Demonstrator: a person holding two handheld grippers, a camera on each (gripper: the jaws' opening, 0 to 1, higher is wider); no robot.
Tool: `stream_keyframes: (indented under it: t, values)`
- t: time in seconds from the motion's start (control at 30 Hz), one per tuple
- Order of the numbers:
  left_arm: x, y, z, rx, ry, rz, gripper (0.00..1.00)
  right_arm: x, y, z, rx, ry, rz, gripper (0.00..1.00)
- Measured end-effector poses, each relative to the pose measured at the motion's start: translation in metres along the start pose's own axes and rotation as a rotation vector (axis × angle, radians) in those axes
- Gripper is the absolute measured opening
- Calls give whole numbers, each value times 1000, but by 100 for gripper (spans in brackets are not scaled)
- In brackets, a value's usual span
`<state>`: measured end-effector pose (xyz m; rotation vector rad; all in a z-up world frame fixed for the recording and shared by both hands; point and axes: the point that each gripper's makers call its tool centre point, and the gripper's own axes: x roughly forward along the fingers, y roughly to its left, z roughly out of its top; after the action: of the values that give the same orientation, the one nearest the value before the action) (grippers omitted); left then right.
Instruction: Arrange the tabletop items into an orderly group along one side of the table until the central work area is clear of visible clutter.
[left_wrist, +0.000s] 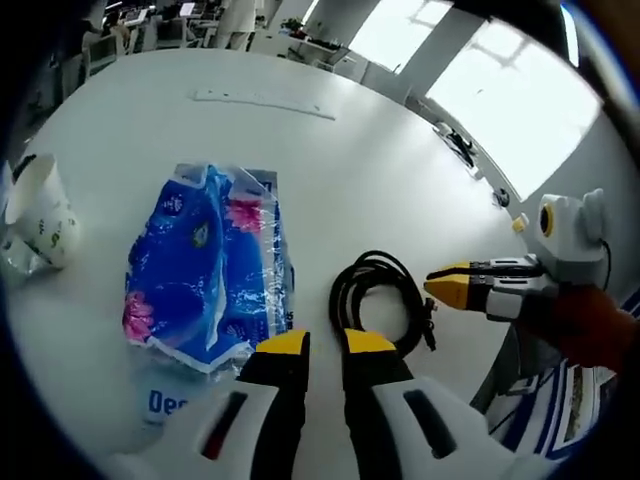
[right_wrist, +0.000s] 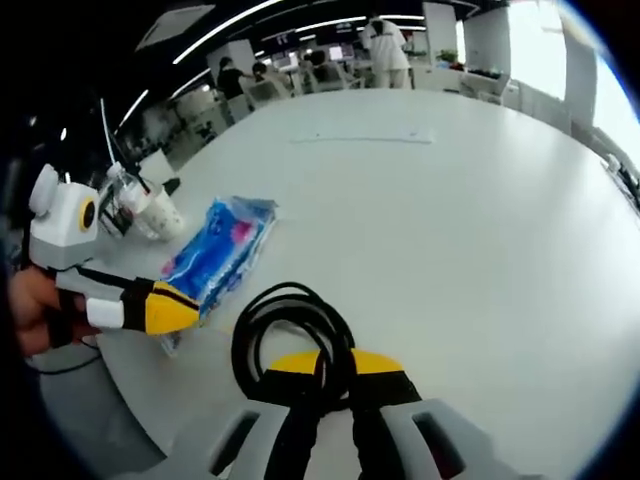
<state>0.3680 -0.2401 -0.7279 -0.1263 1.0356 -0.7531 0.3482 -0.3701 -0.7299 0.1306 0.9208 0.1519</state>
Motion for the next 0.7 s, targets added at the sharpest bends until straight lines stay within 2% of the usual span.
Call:
stream_keyframes:
  t: [0.3, 0.7]
  values:
    - [-19, 14, 0, -64, -49, 20, 9, 0, 7, 0, -32, 4, 12, 7]
    - [-37, 39, -9, -187, -87, 93, 9, 2, 17, 7, -70, -2, 26, 7]
